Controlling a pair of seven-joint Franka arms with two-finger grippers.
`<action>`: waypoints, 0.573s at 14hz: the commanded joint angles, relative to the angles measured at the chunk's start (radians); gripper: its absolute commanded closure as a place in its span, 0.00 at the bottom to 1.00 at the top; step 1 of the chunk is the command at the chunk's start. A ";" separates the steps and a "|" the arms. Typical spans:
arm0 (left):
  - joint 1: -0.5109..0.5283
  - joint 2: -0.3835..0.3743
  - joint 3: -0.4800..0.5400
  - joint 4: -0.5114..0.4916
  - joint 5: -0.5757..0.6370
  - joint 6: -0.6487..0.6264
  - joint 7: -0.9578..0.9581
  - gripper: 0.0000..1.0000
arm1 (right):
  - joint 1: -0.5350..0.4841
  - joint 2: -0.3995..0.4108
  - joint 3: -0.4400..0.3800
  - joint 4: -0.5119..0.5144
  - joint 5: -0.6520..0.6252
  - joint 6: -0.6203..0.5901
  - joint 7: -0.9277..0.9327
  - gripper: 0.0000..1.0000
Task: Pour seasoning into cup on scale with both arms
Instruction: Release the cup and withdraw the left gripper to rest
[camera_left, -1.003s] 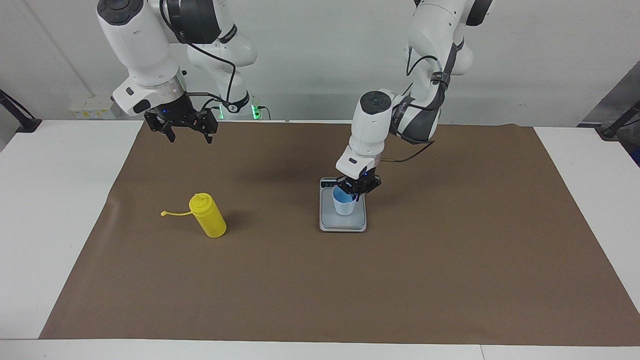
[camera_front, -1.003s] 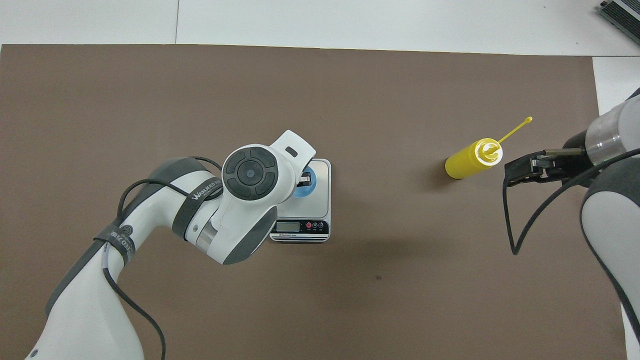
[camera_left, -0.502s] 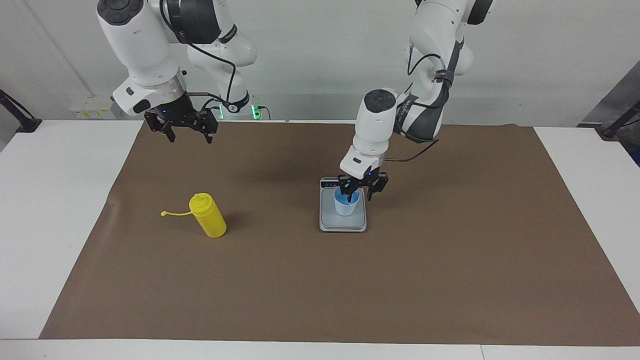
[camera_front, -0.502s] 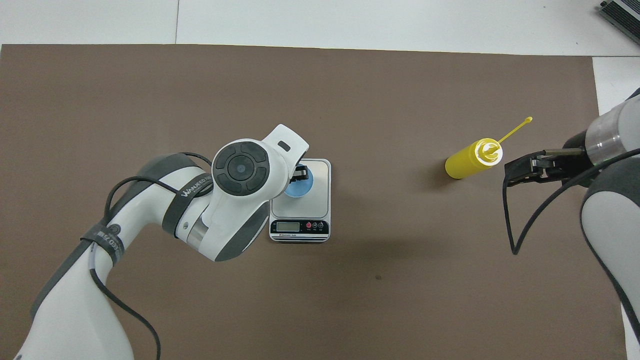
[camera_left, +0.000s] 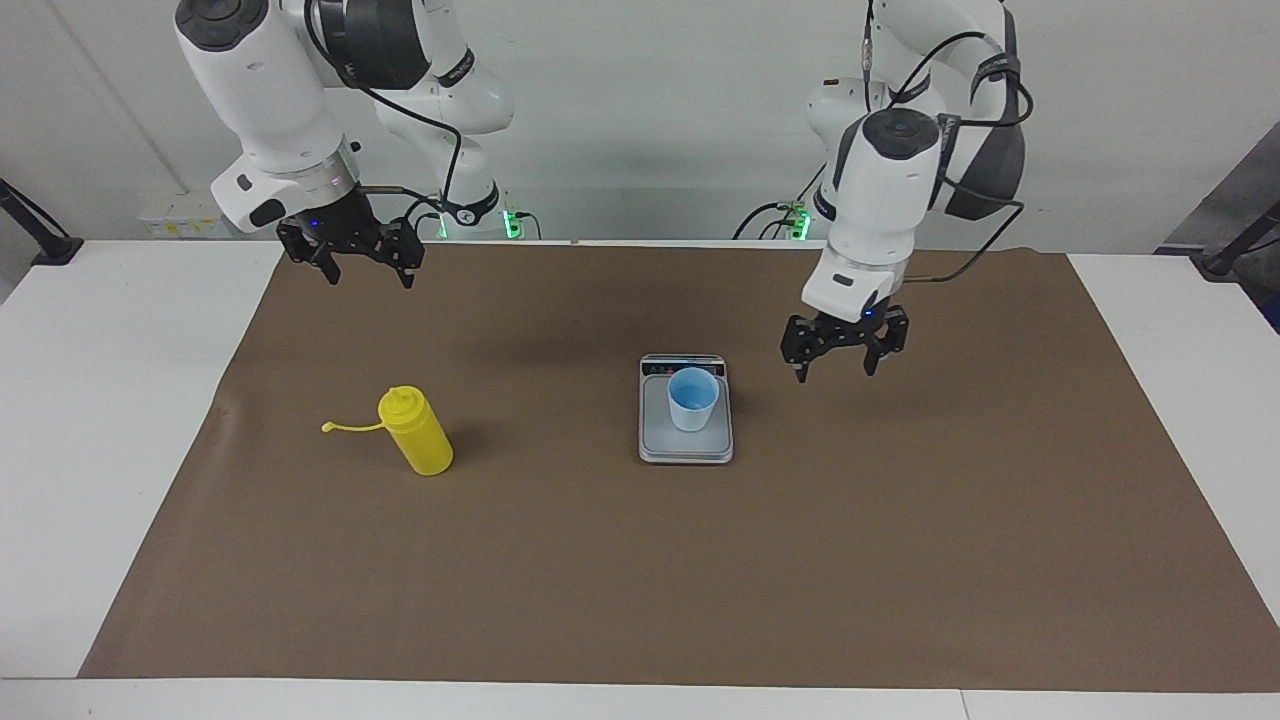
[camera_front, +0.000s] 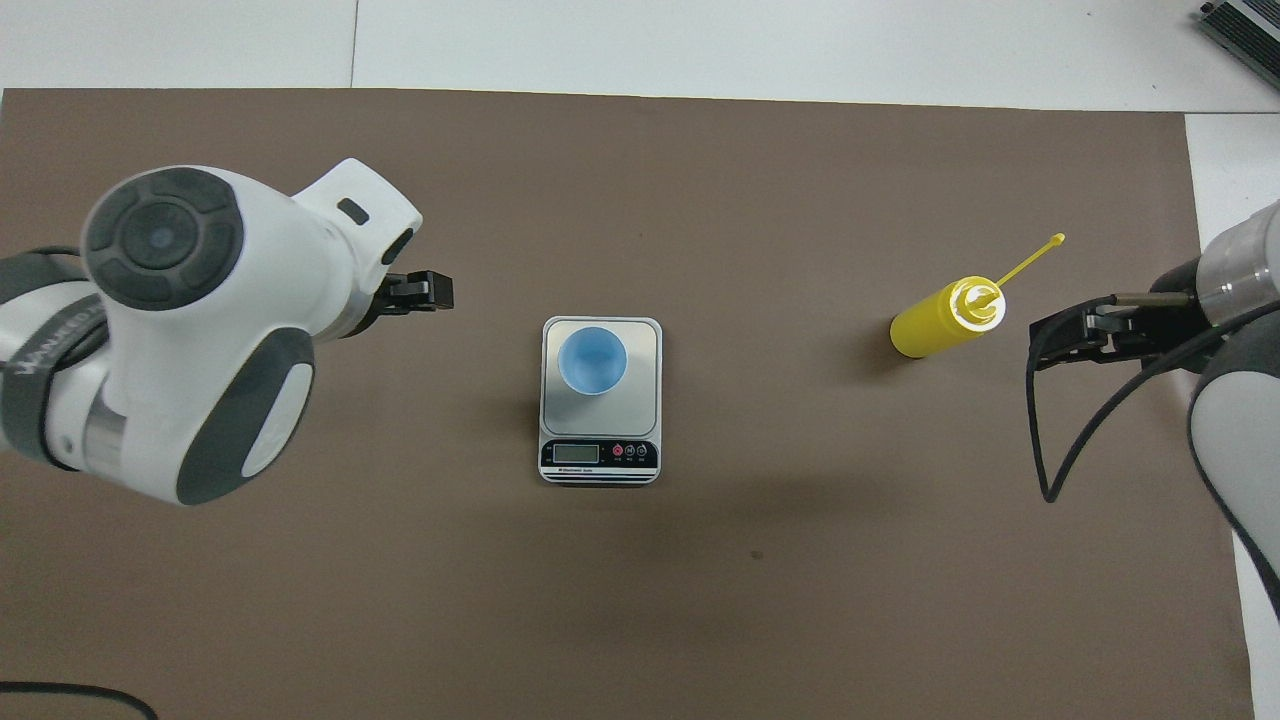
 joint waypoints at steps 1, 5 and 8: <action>0.110 -0.084 -0.008 -0.009 -0.067 -0.085 0.188 0.00 | -0.008 -0.022 0.007 -0.026 -0.010 0.018 -0.019 0.00; 0.255 -0.105 -0.002 0.099 -0.115 -0.258 0.461 0.00 | -0.014 -0.020 0.002 -0.026 -0.010 0.018 -0.019 0.00; 0.293 -0.088 -0.006 0.140 -0.146 -0.300 0.492 0.00 | -0.011 -0.020 0.002 -0.026 -0.010 0.021 -0.013 0.00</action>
